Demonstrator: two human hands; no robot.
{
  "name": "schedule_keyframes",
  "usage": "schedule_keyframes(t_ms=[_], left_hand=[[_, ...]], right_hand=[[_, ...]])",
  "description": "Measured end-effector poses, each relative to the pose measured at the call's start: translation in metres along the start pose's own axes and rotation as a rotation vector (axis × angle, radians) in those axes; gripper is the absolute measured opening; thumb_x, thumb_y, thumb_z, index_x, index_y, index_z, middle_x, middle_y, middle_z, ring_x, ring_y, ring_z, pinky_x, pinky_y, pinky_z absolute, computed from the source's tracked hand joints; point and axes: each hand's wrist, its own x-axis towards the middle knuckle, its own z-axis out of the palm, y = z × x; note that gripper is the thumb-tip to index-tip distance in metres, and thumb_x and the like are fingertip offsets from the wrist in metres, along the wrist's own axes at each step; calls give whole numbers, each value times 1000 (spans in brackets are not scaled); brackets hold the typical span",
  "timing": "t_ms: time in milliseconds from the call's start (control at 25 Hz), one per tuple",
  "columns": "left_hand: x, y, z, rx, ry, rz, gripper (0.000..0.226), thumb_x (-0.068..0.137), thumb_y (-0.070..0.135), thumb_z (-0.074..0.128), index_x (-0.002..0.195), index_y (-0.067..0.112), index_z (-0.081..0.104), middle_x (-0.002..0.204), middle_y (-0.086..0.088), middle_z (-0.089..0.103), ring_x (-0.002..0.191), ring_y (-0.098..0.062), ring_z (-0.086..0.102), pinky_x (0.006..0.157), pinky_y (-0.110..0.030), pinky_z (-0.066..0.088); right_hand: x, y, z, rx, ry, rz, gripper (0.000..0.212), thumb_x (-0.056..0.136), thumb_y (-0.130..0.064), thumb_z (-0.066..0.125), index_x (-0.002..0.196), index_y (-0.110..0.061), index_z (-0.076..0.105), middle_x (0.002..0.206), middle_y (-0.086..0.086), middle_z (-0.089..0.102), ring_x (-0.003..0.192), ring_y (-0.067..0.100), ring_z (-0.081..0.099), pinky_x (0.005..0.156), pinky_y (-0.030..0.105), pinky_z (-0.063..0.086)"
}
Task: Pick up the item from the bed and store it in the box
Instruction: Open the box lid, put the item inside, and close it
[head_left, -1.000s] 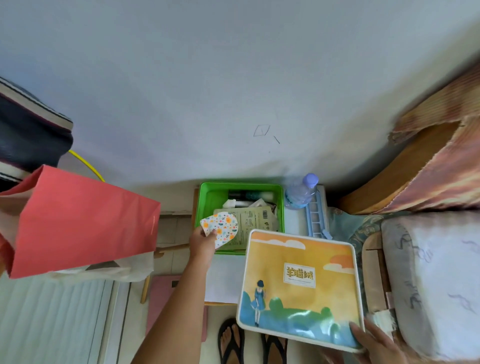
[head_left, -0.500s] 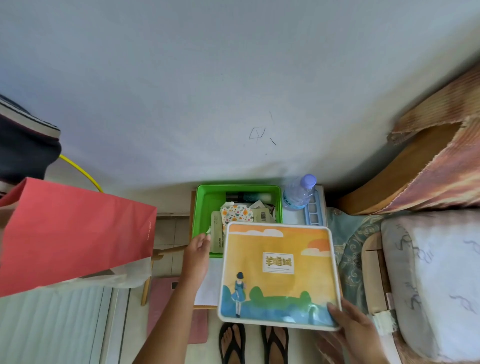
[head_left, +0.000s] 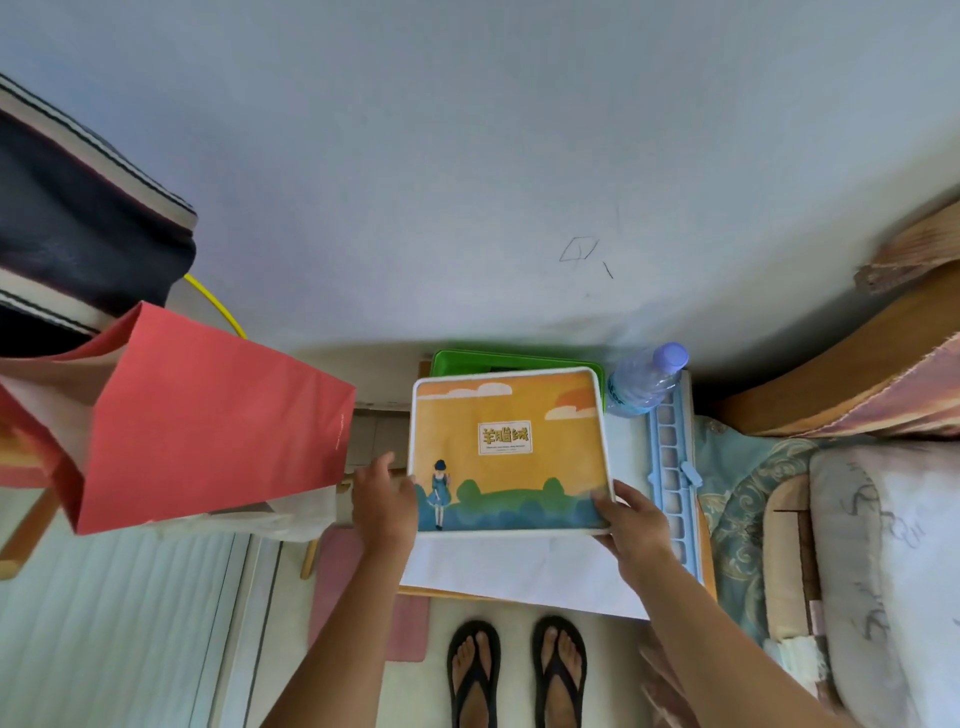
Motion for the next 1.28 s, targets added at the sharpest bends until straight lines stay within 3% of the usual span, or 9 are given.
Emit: schedule_keyframes(t_ms=[120,240,360,480,560,720,840,1160,1280], left_hand=[[9,-4,11,64,-36,-62,37,90,21,57,116,-5,57,118,-28,59,107,-41,56,88,-44,47],[9,-6,22,-104,-91,-111,28,91,17,57,101,-8,63,92,-27,70,73,-36,67,67,-37,54],[14,-3,33,-209,-13,-165,23,89,12,59,101,-8,60,90,-26,69,50,-25,61,48,-26,45],[18,1,38,-241,51,-181,23,87,7,61,105,-7,61,108,-28,62,78,-37,66,63,-36,54],[17,-1,39,-186,99,-186,22,85,5,62,105,-6,62,110,-26,64,95,-38,62,75,-37,48],[16,-8,42,-192,103,-157,13,83,2,63,95,-4,66,101,-24,69,92,-36,62,72,-30,41],[17,-9,44,-201,109,-127,24,84,2,63,108,-3,63,105,-22,69,96,-36,62,76,-31,41],[4,-16,50,-150,186,47,23,90,0,52,109,-4,65,107,-22,69,98,-34,64,82,-38,52],[8,-15,51,-150,200,60,23,90,1,54,110,-3,65,107,-21,70,99,-33,64,83,-39,53]], right_hand=[[10,-2,10,49,23,-2,37,85,-4,65,120,-9,58,96,13,66,77,27,65,63,32,52],[18,-2,15,16,87,0,39,84,-3,66,122,-6,58,102,15,62,85,32,63,69,36,53],[27,0,19,-167,141,-114,35,86,-9,64,121,-6,61,105,16,66,88,32,63,80,40,54],[29,5,19,-500,195,-297,37,90,-26,59,123,-10,62,100,17,66,83,26,57,73,31,45],[29,7,16,-543,204,-310,36,91,-26,58,124,-11,61,96,17,64,81,26,56,70,30,42],[30,14,8,-577,258,-317,31,88,-22,62,118,-13,60,93,15,62,72,26,56,54,26,40],[34,16,5,-573,268,-302,28,85,-25,66,110,-13,62,85,10,61,61,20,52,46,23,35],[39,21,9,-501,252,-344,24,83,-25,69,102,-12,62,71,3,59,61,22,54,53,30,44],[44,18,13,-495,302,-342,25,82,-26,70,99,-11,61,76,6,60,64,23,54,55,30,44]])
